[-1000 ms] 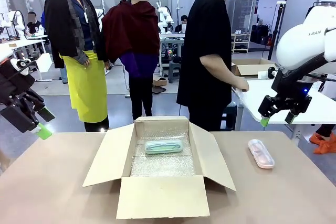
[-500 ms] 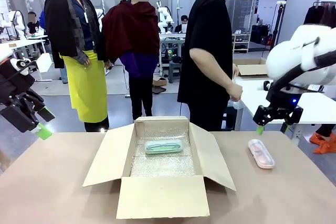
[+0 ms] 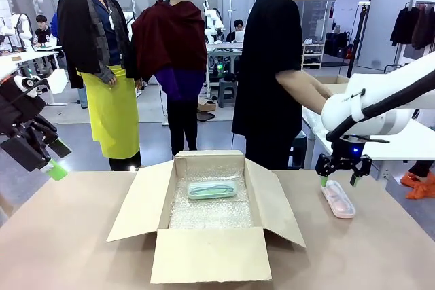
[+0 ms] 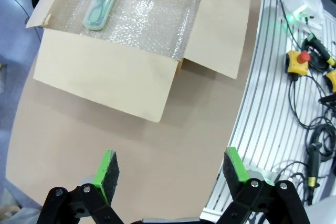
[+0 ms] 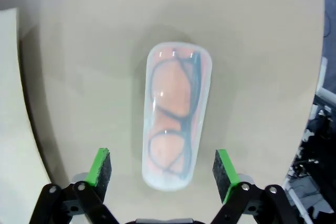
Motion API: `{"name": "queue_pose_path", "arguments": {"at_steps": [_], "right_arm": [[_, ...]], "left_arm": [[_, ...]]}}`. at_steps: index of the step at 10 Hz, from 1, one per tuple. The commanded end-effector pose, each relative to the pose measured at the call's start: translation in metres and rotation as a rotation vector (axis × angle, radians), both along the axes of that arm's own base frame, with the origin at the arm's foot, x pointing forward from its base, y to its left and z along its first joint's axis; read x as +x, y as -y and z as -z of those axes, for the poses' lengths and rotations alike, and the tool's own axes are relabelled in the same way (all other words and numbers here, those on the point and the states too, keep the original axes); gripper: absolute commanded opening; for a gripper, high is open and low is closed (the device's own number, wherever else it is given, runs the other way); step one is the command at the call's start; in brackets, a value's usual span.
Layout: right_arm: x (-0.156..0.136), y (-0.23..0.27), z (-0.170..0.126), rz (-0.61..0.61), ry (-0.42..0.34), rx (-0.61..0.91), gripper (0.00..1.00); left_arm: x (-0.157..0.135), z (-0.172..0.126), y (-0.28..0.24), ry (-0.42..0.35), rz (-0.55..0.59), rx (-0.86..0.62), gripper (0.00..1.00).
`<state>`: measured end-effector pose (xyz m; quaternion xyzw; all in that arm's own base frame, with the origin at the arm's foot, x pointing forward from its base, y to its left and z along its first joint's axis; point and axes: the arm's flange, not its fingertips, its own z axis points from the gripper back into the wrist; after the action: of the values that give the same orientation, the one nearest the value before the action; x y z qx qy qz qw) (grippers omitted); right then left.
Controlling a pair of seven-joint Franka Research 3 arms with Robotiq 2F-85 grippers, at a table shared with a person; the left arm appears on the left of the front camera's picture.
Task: Pack the glasses set securely to prepare it for shipping.
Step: Put the Glasses case from the right side of the table into the Package Box.
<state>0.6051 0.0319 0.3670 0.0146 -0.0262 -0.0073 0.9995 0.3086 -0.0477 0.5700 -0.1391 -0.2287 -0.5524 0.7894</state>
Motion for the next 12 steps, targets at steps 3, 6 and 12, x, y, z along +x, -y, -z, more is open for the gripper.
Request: {"name": "queue_pose_path", "arguments": {"at_steps": [3,6,12], "right_arm": [[0.017,-0.004,0.024,0.065,-0.033,-0.051,0.98],[0.015,-0.005,0.044,0.051,-0.075,-0.048,0.98],[0.012,-0.002,0.053,0.073,-0.112,-0.029,0.73]], "left_arm": [[-0.001,-0.001,-0.003,0.003,0.021,-0.007,1.0],[-0.001,-0.001,-0.003,0.003,0.021,-0.007,1.0],[-0.001,-0.001,-0.003,0.003,0.021,-0.007,1.0]]}}
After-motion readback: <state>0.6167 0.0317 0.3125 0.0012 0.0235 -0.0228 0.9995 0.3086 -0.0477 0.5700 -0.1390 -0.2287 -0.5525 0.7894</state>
